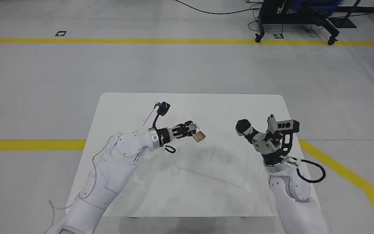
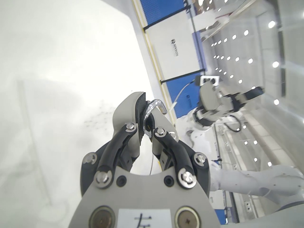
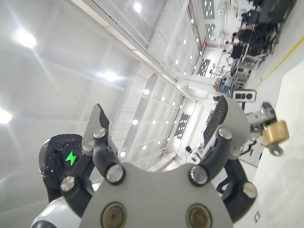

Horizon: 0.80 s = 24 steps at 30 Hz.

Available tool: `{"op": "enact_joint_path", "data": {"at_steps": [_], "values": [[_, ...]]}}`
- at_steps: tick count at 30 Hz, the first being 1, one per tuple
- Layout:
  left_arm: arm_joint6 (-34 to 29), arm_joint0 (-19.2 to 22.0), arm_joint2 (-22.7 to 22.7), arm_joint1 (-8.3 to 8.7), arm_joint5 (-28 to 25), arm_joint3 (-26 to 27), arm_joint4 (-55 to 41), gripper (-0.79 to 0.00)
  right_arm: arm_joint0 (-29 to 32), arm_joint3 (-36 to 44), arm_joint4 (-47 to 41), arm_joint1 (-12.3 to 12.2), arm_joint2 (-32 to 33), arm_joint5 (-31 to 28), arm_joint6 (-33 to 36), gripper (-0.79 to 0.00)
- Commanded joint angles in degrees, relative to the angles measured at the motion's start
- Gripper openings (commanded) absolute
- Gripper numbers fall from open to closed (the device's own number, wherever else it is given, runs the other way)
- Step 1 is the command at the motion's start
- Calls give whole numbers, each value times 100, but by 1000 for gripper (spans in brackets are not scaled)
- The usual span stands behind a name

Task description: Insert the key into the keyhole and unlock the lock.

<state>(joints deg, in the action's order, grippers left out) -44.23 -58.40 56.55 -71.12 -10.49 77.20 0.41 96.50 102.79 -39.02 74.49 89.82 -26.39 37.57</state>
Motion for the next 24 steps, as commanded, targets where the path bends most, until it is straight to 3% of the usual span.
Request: {"op": "enact_joint_path", "data": {"at_steps": [1,10,11,13,14,15,16,17,24], "values": [[-13,130,-353,-52,152,-39,531,-785,50,51,65,-3,51,-28,-35,0],[354,592,-1398,-287,802,-414,2316,-785,50,51,65,-3,51,-28,-35,0],[344,614,-1430,-299,897,-462,2401,-745,50,51,65,-3,51,-28,-35,0],[212,660,-1463,-303,1089,-540,2580,-477,50,51,65,-3,51,-28,-35,0],[117,686,-1461,-300,1192,-530,2658,-428,50,51,65,-3,51,-28,-35,0],[76,686,-1427,-292,1288,-501,2687,-320,50,51,65,-3,51,-28,-35,0],[48,674,-1375,-280,1367,-452,2697,-114,50,51,65,-3,51,-28,-35,0],[-5,651,-1329,-261,1429,-387,2741,0,50,51,65,-3,51,-28,-35,0],[-60,107,-391,-18,1469,465,2312,0,50,51,65,-3,51,-28,-35,0]]}}
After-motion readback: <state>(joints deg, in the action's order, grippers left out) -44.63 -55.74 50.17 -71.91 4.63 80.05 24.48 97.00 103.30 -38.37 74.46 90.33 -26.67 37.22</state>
